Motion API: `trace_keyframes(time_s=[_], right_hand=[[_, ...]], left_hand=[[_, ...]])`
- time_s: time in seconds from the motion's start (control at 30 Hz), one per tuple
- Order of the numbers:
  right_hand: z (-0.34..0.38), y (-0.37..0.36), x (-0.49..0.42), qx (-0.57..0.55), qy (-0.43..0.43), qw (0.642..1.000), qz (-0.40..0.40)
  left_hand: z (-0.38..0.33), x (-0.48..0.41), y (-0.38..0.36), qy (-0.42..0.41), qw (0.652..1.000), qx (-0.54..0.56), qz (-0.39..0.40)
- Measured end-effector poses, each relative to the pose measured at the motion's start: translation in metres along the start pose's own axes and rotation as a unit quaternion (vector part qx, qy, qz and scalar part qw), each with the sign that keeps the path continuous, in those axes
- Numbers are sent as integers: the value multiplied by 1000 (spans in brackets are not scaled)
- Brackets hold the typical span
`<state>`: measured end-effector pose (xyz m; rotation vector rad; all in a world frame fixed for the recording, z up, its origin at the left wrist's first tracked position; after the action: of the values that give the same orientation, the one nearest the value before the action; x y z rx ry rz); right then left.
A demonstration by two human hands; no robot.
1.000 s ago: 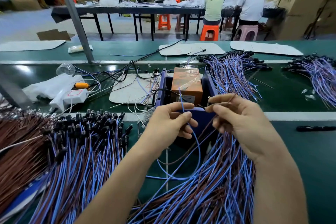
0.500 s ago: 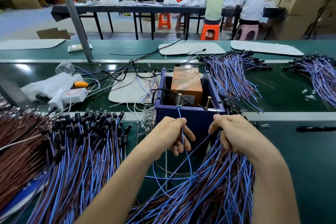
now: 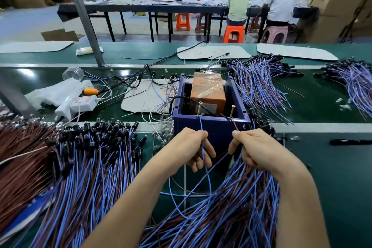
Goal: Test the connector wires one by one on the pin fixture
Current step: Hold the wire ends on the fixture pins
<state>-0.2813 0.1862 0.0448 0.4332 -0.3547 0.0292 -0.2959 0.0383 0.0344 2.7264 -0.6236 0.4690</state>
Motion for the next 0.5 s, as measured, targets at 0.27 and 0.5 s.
trace_keyframes(time_s=[0.27, 0.5], right_hand=[[-2, -4, 0, 22, -13, 999, 25], [-1, -5, 2, 24, -11, 999, 37]], left_hand=[[-2, -4, 9, -53, 997, 23, -55], [-4, -4, 18, -63, 989, 117, -71]])
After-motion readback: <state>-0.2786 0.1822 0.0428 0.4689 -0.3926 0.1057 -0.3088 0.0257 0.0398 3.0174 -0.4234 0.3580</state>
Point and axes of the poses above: each hand's wrist, its own x-axis away from the middle knuckle, its own y-axis out of the back of the hand, z = x × y, the point moved 7 cm from there along -x, towards the middle knuckle, and after that the axes turned 6 degrees about -x, right-handed, at the moved point
